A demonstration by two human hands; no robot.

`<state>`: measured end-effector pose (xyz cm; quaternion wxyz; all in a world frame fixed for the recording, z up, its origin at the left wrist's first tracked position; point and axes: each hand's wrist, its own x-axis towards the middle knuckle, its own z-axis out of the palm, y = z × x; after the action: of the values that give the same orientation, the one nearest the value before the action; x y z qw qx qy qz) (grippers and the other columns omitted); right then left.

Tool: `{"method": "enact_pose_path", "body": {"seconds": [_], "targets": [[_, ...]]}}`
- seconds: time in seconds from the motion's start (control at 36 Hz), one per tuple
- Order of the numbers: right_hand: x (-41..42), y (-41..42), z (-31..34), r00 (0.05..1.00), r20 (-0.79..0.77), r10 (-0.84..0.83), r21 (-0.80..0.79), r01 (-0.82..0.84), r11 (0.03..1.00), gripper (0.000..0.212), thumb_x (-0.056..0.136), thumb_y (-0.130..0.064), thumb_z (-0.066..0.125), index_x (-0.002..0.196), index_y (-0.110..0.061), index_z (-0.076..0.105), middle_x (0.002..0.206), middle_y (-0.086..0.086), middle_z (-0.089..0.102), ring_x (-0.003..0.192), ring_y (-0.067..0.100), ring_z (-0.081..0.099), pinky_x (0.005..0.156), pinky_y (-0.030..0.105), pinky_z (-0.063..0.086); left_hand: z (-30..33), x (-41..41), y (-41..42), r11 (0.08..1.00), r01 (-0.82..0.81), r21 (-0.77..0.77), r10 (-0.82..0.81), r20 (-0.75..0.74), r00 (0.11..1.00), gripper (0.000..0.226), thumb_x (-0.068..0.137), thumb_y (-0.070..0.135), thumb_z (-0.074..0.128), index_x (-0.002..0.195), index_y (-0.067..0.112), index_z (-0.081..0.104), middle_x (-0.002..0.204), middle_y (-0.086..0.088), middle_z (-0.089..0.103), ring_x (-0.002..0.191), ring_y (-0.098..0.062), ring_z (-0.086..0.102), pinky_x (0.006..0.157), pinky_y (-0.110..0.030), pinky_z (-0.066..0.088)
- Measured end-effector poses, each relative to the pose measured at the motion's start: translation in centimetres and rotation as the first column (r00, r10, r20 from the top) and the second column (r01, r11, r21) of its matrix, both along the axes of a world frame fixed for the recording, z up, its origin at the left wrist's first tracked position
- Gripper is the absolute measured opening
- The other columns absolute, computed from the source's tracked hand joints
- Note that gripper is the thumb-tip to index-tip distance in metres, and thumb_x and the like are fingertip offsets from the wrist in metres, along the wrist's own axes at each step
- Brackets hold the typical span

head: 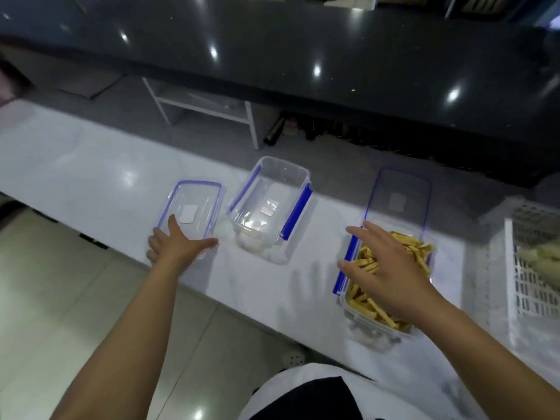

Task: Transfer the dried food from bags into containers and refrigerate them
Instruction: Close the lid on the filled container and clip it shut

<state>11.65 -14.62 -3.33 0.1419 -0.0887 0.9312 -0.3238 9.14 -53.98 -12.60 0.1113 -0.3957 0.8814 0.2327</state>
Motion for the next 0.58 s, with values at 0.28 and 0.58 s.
{"method": "enact_pose_path", "body": {"seconds": [0.28, 0.58], "targets": [[-0.2, -0.6, -0.2, 0.991, 0.013, -0.131, -0.026, 0.131, 0.991, 0.06, 0.092, -0.05, 0.062, 0.148, -0.04, 0.041, 0.163, -0.009, 0.027, 0.15, 0.013, 0.022, 0.115, 0.037, 0.026, 0.3, -1.5, -2.4, 0.977, 0.164, -0.135, -0.15, 0.113, 0.982, 0.124, 0.055, 0.082, 0.074, 0.155, 0.037, 0.015, 0.157, -0.016, 0.022, 0.139, -0.039, 0.027, 0.109, -0.052, 0.026], [-10.8, 3.4, -0.3, 0.874, 0.059, -0.482, 0.035, 0.481, 0.876, 0.088, 0.078, -0.057, 0.076, 0.151, -0.026, 0.038, 0.155, 0.011, 0.039, 0.134, 0.034, 0.046, 0.099, 0.046, 0.046, 3.3, -1.7, 3.8, 0.92, 0.378, -0.098, -0.39, -0.3, 0.871, 0.087, 0.084, 0.049, 0.072, 0.156, 0.036, 0.024, 0.167, -0.008, 0.011, 0.152, -0.034, 0.008, 0.118, -0.057, 0.015]]}}
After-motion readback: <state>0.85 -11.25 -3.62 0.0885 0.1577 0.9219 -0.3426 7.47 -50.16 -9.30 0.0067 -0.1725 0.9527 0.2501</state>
